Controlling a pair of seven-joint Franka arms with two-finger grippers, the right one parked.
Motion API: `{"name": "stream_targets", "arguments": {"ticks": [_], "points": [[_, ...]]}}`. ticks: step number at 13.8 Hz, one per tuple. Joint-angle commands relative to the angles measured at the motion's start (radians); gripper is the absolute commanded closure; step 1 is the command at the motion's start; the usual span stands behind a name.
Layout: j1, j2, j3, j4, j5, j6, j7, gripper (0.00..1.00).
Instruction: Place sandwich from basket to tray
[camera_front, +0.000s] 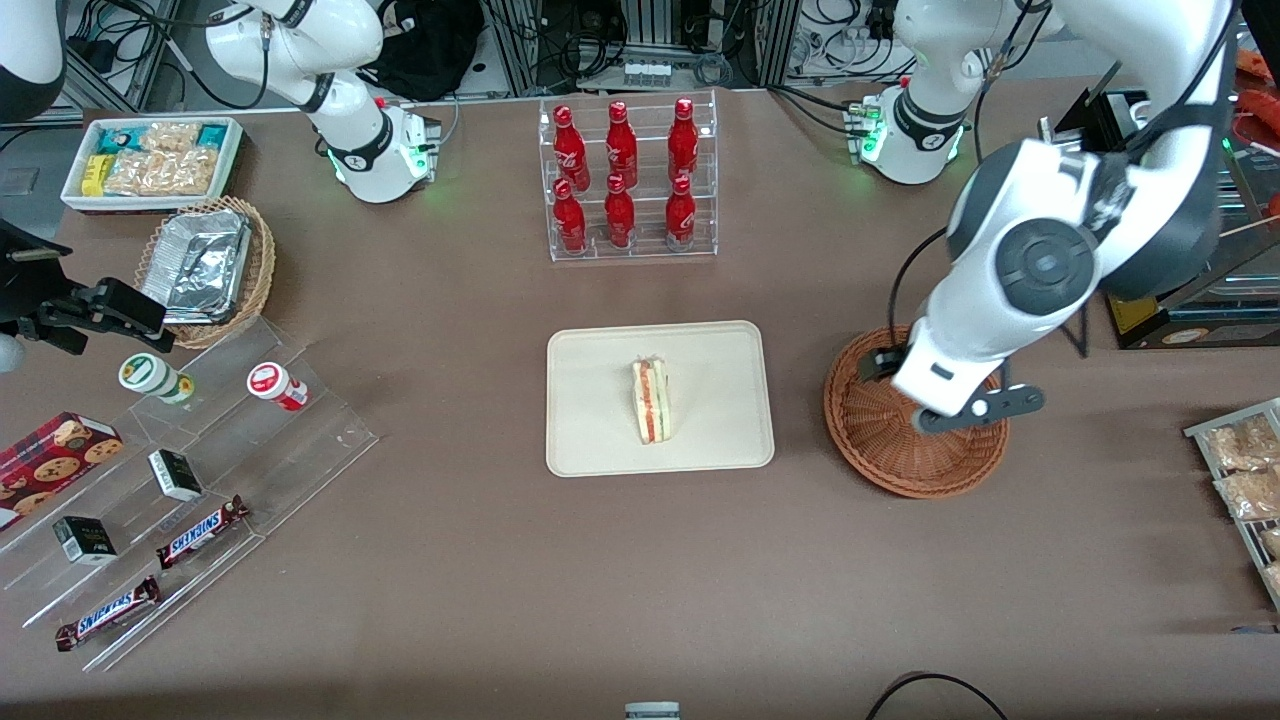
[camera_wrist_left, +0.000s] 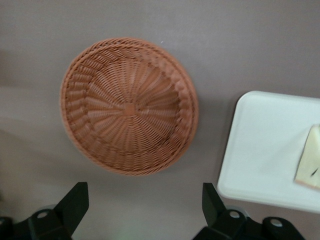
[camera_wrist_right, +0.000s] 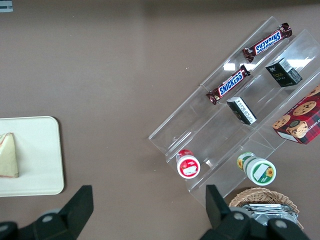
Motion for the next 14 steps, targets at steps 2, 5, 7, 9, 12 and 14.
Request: {"name": "stream_targets", "arguments": {"ticks": [2,5,7,9,12,14], "points": [[-0.035,-0.200,0.141,-0.165,-0.070,-0.011,0.213,0.00],[-0.092,-0.256,0.264,-0.158,-0.096,-0.110,0.351,0.00],[-0.120,-0.282,0.335,-0.126,-0.096,-0.189,0.437,0.00],[-0.124,-0.291,0.369,-0.078,-0.096,-0.256,0.482,0.00],[-0.126,-0.308,0.390,-0.029,-0.087,-0.275,0.523,0.00],[-0.126,-0.316,0.395,-0.003,-0.079,-0.287,0.523,0.00]]}}
